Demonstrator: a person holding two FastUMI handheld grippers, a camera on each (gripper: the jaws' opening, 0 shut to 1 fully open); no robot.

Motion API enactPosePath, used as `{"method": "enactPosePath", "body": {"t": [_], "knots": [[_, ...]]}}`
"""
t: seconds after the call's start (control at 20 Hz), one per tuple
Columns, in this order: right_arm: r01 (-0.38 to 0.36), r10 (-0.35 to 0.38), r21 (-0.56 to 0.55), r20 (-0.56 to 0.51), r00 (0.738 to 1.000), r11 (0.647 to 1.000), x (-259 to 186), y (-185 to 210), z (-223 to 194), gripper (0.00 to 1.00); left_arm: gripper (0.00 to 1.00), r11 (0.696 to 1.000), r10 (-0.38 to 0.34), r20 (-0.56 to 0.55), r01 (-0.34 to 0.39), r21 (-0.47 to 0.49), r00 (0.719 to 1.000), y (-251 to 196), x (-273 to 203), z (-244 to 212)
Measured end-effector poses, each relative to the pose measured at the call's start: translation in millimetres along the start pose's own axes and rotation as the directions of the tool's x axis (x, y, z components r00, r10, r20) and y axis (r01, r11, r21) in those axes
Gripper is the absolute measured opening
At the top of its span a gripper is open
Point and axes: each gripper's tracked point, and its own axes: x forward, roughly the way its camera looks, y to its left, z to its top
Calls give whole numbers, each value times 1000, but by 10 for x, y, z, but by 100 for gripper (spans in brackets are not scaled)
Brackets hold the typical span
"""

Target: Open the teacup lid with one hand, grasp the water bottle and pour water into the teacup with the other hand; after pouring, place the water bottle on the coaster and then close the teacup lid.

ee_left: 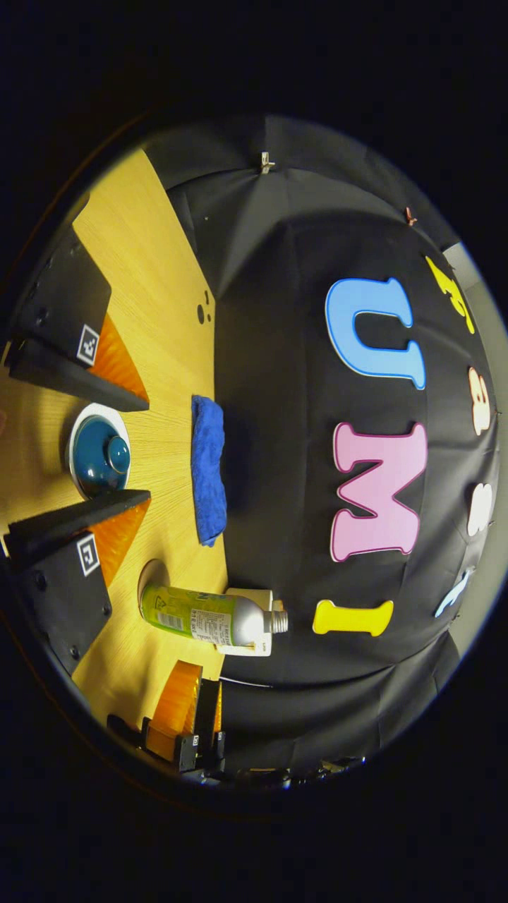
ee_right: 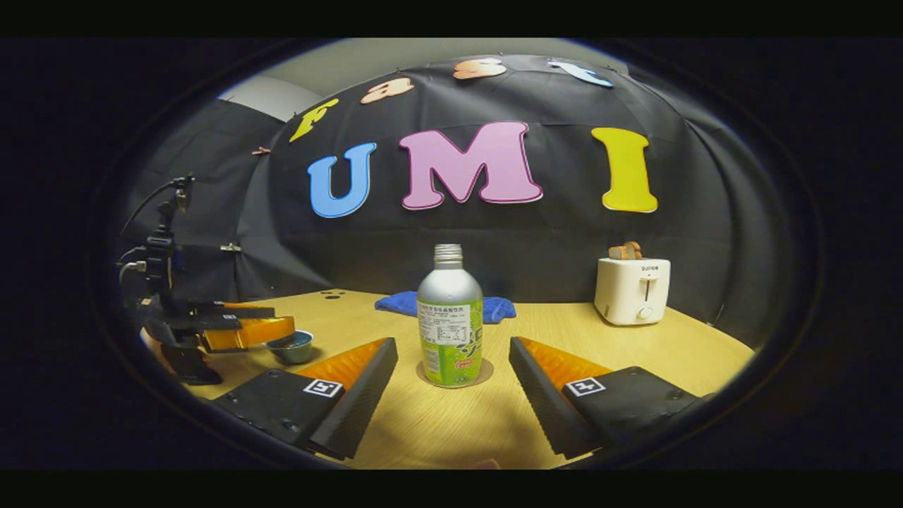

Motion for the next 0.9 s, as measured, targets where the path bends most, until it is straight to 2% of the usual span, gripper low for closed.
{"method": "enactPosePath", "body": {"t": [0.1, 0.15, 0.4, 0.5, 0.8, 0.9], "knots": [[13, -13, 0, 2, 1000, 1000, 6, -13, 1, 99, 83, 1000, 13, 46, -12, -14, 999, -8, -80, 55], [17, -17, 0, 2, 1000, 1000, 3, -14, 4, 98, 85, 1000, 16, 74, -14, -18, 997, -6, -130, 94], [24, -24, 0, 3, 1000, 1000, -50, -24, 7, 98, 89, 999, -28, 78, 30, -19, 997, -66, -213, 82], [10, -10, 0, 4, 1000, 1000, -113, 19, 1, 98, 96, 999, -50, 78, 51, -16, 996, -102, -222, 81], [-17, 17, 1, 2, 1000, 1000, -128, 60, 3, 98, 96, 995, -100, 81, 102, -11, 992, -179, -227, 89], [-17, 17, 0, 2, 1000, 1000, -131, 61, 6, 98, 96, 995, -95, 80, 96, -11, 992, -148, -221, 88]]}}
